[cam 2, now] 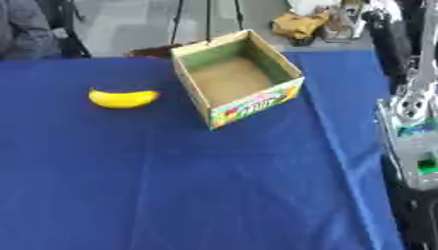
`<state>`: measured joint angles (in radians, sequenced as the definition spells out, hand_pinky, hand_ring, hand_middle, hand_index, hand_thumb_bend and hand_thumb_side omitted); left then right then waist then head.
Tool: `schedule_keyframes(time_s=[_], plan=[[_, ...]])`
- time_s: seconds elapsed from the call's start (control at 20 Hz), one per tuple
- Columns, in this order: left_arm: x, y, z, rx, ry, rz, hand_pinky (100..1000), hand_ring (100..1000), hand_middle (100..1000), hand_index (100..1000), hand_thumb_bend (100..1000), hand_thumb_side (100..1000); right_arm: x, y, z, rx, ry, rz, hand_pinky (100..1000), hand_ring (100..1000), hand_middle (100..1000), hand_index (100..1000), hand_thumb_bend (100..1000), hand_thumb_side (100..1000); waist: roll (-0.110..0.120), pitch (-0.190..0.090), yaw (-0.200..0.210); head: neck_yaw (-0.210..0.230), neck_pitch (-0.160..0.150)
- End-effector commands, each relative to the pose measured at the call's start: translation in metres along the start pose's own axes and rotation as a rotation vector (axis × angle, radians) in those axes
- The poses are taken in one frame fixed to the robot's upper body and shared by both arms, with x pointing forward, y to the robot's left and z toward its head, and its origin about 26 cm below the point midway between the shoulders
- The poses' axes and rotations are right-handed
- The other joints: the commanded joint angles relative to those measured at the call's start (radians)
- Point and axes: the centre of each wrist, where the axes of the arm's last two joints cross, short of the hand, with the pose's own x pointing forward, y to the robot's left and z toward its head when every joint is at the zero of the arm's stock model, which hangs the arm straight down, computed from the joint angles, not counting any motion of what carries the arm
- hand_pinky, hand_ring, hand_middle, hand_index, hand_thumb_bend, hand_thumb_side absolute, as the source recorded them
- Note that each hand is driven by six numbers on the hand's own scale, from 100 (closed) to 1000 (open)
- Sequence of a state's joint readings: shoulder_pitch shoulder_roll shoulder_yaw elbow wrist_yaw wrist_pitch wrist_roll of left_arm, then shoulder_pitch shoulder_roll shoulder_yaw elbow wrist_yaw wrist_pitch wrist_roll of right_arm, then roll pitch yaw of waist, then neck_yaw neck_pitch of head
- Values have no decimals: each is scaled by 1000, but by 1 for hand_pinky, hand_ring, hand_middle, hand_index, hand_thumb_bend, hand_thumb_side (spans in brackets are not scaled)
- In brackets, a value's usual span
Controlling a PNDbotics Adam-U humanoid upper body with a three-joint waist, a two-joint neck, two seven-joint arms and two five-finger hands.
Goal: Pick up objects on the table and place them in the box.
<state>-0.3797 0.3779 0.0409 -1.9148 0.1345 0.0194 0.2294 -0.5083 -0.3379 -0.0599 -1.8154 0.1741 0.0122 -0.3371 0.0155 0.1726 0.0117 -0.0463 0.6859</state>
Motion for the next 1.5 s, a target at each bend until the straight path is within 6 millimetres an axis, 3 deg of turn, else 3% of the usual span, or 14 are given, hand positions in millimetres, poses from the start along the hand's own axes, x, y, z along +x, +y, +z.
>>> schedule_keyframes(time_s=[0.05, 0.85, 1.1, 1.5], plan=[[5, 1, -3, -8, -21, -12, 586, 613, 601, 727, 590, 1000, 5, -2, -4, -3, -22, 8, 536, 621, 652, 766, 100, 705, -1, -12, -2, -4, 8], [4, 2, -4, -32, -8, -71, 588, 612, 600, 728, 586, 1000, 5, -6, -2, 1, -24, 14, 537, 628, 654, 768, 100, 705, 5, -25, -2, -10, 12], [2, 9, -10, -76, 29, -190, 588, 615, 602, 728, 613, 988, 4, -6, -1, 3, -23, 16, 537, 628, 653, 769, 100, 704, 10, -27, -4, -9, 16], [-6, 26, -30, -217, 151, -470, 609, 629, 619, 735, 675, 869, 3, -7, 0, 8, -20, 19, 537, 627, 653, 770, 100, 704, 14, -33, -15, -3, 14]])
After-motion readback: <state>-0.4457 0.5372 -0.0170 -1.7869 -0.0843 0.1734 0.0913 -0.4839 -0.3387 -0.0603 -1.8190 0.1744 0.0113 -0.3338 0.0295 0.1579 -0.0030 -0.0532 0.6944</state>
